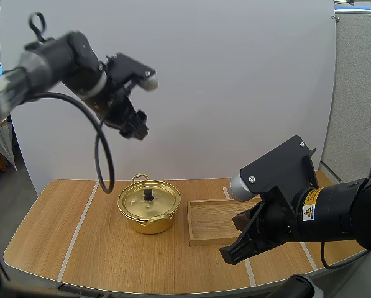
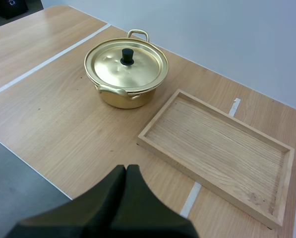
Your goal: Open the pot, put the pineapple inside, and close it
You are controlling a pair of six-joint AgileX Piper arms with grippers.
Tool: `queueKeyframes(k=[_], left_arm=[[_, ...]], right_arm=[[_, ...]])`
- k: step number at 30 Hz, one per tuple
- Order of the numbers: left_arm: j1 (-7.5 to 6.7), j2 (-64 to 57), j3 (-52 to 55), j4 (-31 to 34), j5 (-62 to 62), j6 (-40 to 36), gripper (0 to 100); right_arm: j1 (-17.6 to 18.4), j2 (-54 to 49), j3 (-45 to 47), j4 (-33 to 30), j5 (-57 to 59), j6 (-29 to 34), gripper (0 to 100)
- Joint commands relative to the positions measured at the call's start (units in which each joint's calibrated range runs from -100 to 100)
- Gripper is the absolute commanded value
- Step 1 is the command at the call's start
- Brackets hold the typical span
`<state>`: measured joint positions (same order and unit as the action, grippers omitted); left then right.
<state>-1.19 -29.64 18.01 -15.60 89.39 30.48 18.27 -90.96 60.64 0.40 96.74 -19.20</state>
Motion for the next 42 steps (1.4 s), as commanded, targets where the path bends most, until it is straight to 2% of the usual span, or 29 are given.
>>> queueKeyframes(k=[1,11,24,32,33,36,38,39,42], left_arm=[[-0.01,-12.26,-0.52,0.76,8.36,-0.91,100],[-0.01,-25.79,0.17,0.85,10.61,-4.77,100],[-0.01,-42.02,15.92,0.54,10.61,-5.38,100],[-0.01,-46.60,22.81,-0.24,10.61,-5.49,100],[-0.01,-46.90,23.58,-0.24,10.61,-5.74,92],[-0.01,-47.86,26.39,-0.67,10.61,-6.36,37],[-0.01,-48.47,27.78,-1.15,10.61,-6.36,16],[-0.01,-48.84,28.63,-1.85,10.61,-6.36,2],[-0.01,-49.78,30.33,-3.18,10.61,-6.36,0]], right_arm=[[-0.25,-0.35,-0.06,-0.40,-0.45,0.18,0],[-0.25,-0.35,-0.06,-0.40,-0.98,0.18,0],[-3.35,-2.68,-0.06,0.32,-0.98,0.18,0],[-5.97,-5.36,-0.06,2.87,-0.98,0.18,0],[-6.36,-5.68,-0.06,3.17,-0.98,0.18,0],[-7.74,-6.83,-0.06,4.28,-0.98,0.18,0],[-8.62,-7.46,-0.06,4.44,-0.98,0.18,0],[-9.18,-7.77,-0.06,4.52,-1.11,0.18,0],[-10.05,-8.37,-0.06,5.23,-1.11,0.18,0]])
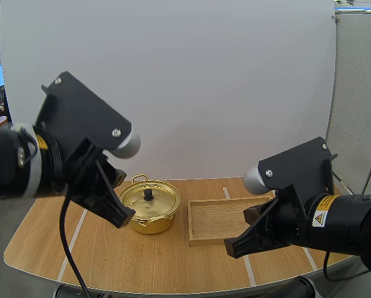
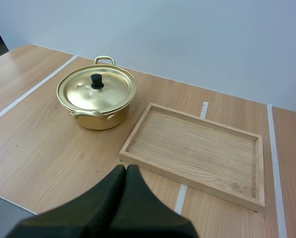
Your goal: Open the pot, put the pineapple inside, and close it
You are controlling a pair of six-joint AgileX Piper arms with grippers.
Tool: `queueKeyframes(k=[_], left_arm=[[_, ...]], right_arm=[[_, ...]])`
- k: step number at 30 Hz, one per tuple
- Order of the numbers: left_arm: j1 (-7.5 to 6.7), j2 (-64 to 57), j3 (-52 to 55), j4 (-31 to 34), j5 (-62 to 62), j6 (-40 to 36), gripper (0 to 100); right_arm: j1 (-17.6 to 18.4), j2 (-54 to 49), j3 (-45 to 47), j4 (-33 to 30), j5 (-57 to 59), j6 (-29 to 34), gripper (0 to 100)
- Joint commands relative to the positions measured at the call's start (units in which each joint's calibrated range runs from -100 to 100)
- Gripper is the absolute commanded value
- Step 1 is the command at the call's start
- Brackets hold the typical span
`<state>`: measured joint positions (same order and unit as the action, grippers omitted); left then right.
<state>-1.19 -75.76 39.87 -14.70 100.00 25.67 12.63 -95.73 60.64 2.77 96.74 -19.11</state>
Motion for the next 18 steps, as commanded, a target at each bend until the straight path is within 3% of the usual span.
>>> queueKeyframes(k=[1,5,9,18], left_arm=[[-0.01,-4.20,9.35,-5.13,0.00,-1.54,0],[-0.01,-7.10,12.76,-8.11,0.00,-1.66,0],[-0.01,-13.91,17.44,-8.90,-7.77,-2.03,0],[-0.01,-24.05,20.00,-8.90,-25.16,-9.56,0]], right_arm=[[-4.83,-4.05,-0.06,2.99,-1.11,0.09,0],[-6.32,-4.27,-0.06,4.04,-2.02,0.09,0],[-7.95,-4.27,-0.06,5.79,-4.80,0.09,0],[-8.13,-4.27,-0.06,6.80,-20.82,0.09,0]])
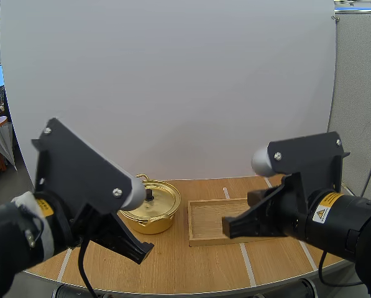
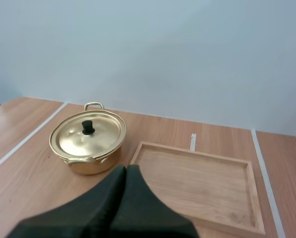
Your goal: Open the pot, put the pineapple inside, and close it
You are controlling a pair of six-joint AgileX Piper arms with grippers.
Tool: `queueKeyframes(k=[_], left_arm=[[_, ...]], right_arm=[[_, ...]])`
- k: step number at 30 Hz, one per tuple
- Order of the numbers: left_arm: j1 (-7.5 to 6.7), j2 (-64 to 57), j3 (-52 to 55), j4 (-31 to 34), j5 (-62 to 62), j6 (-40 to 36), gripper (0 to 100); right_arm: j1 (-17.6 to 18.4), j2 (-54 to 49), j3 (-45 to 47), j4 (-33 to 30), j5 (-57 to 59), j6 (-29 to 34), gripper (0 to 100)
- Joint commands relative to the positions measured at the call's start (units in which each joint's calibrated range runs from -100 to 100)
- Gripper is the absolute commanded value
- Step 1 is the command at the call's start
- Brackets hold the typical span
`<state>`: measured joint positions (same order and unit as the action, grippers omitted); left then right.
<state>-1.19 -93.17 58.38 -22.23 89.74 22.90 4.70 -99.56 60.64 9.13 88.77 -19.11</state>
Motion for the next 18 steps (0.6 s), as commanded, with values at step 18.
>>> queueKeyframes(k=[18], left_arm=[[-0.01,-6.83,12.85,-2.00,-59.09,-11.44,0]], right_arm=[[-0.19,-0.44,5.79,0.41,-55.75,0.09,0]])
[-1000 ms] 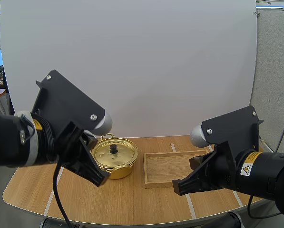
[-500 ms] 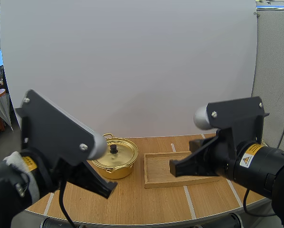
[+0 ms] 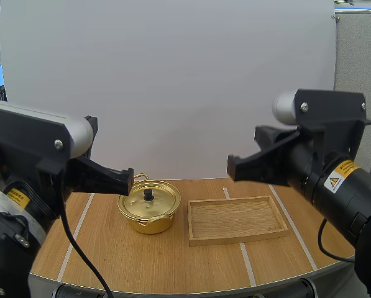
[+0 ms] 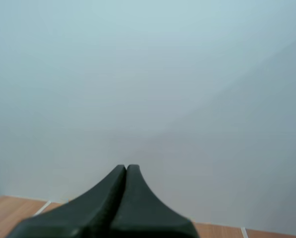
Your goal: Open the pot, put the pineapple inside, and close it
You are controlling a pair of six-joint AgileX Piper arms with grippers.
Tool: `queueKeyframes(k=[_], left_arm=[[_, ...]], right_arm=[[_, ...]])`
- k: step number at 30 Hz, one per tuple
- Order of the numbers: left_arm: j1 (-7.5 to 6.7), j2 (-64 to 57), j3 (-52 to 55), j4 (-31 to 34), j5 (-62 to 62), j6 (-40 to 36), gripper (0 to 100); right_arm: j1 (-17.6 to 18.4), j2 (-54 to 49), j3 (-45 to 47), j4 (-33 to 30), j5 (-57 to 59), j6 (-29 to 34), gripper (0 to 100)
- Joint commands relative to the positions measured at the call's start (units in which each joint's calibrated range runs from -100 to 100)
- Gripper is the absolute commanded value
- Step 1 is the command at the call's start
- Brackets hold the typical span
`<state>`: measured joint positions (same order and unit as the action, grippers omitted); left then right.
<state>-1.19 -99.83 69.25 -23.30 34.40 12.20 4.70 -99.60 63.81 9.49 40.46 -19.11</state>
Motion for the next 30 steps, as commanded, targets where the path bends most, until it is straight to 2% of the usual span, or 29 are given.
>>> queueKeyframes(k=[1,5,12,19,21,30], left_arm=[[-0.01,-0.17,3.14,-0.93,-4.22,-0.75,0],[-0.01,-0.17,8.09,-0.93,-8.72,-0.75,0],[-0.01,-0.17,17.40,-0.93,-14.69,-0.75,0],[-0.01,-0.17,29.09,-0.93,-27.32,-0.15,0],[-0.01,-0.17,30.75,-0.44,-31.56,-0.06,0],[-0.10,-0.17,30.75,4.29,-21.72,2.10,0]], right_arm=[[-0.19,-0.40,4.50,0.05,-9.77,0.09,0],[-0.19,-0.40,13.22,-0.08,-18.57,0.09,0],[-0.78,-0.40,25.70,-0.26,-24.42,0.09,0],[-2.46,-0.40,34.43,-0.26,-36.90,0.09,0],[-2.46,-0.40,36.19,-0.26,-37.51,0.09,0],[-2.46,-0.40,36.19,-0.26,-29.47,0.09,0]])
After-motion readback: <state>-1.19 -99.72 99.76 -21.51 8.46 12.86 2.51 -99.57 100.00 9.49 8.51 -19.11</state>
